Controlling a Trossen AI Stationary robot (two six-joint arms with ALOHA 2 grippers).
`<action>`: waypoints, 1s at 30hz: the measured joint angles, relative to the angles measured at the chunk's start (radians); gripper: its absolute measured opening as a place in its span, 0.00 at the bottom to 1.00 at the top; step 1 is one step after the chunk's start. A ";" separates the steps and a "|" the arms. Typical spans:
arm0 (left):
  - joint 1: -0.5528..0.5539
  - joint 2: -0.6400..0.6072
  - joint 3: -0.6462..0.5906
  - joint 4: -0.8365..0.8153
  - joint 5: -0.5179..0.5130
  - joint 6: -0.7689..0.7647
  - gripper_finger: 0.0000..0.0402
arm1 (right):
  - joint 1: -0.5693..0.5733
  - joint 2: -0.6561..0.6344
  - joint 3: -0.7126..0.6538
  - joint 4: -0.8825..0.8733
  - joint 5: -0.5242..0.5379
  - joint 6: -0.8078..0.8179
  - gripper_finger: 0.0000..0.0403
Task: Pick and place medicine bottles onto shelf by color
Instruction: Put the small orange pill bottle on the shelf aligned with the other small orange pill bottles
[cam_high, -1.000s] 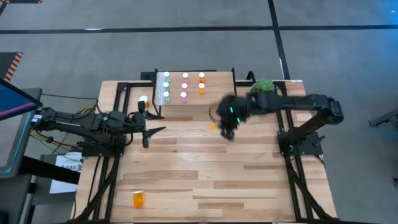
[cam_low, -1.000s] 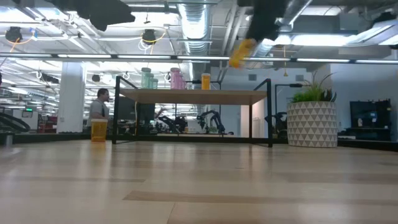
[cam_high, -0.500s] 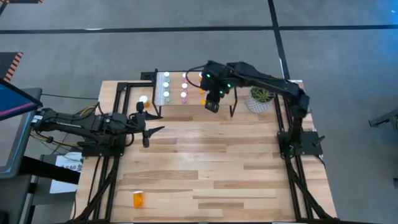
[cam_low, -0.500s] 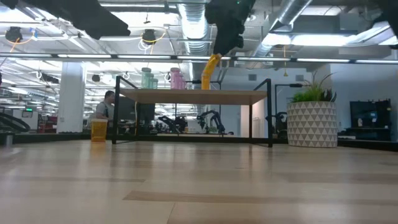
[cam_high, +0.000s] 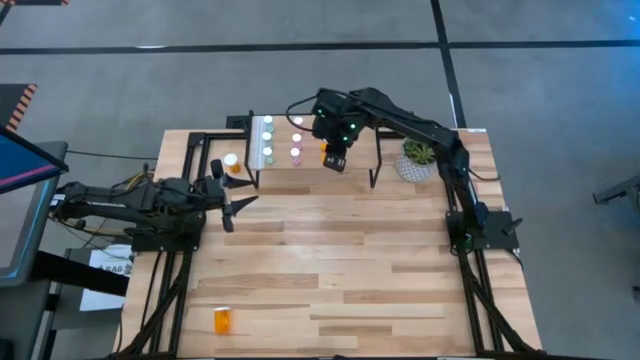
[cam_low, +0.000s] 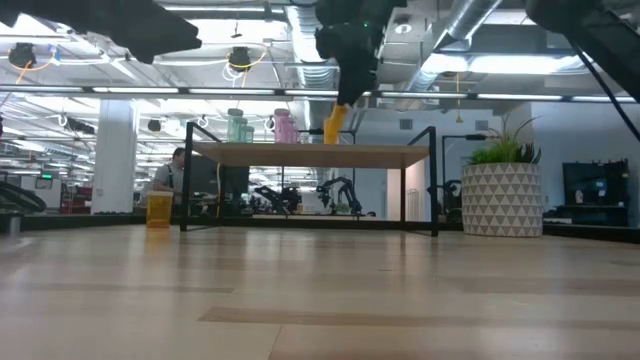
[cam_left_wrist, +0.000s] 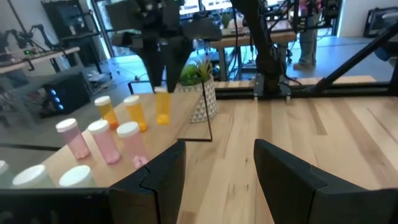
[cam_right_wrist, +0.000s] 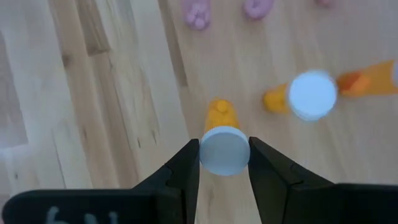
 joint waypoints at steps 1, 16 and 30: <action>0.000 0.001 0.000 -0.003 0.002 0.000 0.44 | 0.000 0.003 -0.001 -0.001 0.001 -0.001 0.33; 0.000 0.009 0.000 0.000 0.003 0.004 0.44 | 0.000 0.017 -0.004 0.051 0.006 -0.028 0.34; 0.000 0.009 0.000 0.000 0.003 0.000 0.44 | 0.000 0.016 -0.004 0.063 0.009 -0.007 0.45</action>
